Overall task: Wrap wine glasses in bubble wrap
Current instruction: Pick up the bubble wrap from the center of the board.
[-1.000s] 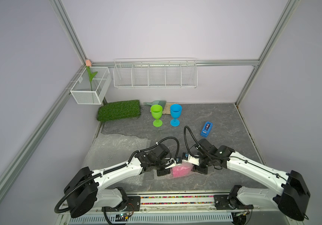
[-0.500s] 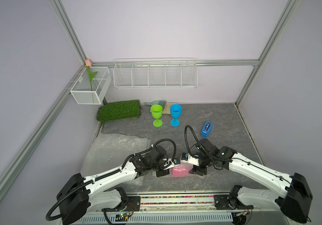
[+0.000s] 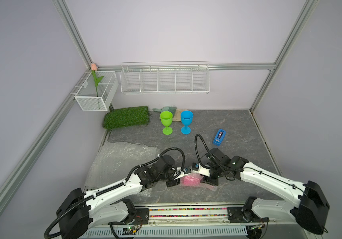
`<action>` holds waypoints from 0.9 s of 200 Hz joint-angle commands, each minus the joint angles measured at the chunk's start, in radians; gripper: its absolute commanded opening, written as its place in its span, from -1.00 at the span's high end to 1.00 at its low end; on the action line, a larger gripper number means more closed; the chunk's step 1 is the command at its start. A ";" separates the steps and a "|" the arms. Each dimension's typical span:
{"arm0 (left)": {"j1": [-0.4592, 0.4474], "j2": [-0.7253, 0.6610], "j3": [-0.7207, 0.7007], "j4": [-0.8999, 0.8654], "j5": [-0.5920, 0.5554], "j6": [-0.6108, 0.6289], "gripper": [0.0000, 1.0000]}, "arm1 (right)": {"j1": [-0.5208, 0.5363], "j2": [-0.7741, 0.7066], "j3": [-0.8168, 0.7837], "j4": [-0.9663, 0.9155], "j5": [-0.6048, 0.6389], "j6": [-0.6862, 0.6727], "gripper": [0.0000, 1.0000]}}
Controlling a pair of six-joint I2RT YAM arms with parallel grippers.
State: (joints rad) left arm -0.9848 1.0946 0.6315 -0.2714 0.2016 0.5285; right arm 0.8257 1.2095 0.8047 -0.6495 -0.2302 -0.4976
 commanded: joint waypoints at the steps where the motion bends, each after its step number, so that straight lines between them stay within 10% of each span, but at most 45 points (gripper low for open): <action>1: -0.006 -0.036 -0.038 0.092 0.000 -0.018 1.00 | 0.004 0.010 -0.006 0.010 -0.001 -0.003 0.19; 68: -0.007 -0.065 -0.056 0.117 -0.018 -0.031 0.99 | 0.003 0.000 -0.009 0.026 -0.008 0.001 0.82; 125: -0.006 -0.155 -0.038 0.087 -0.093 -0.078 -0.21 | -0.007 -0.091 -0.054 0.155 0.052 0.084 0.86; 180: -0.007 -0.379 0.068 -0.101 -0.138 -0.134 -0.79 | -0.017 -0.240 -0.127 0.263 0.106 0.132 0.86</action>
State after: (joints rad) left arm -0.9878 0.8032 0.6155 -0.2646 0.1013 0.4236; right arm 0.8154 1.0309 0.7017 -0.4572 -0.1619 -0.3916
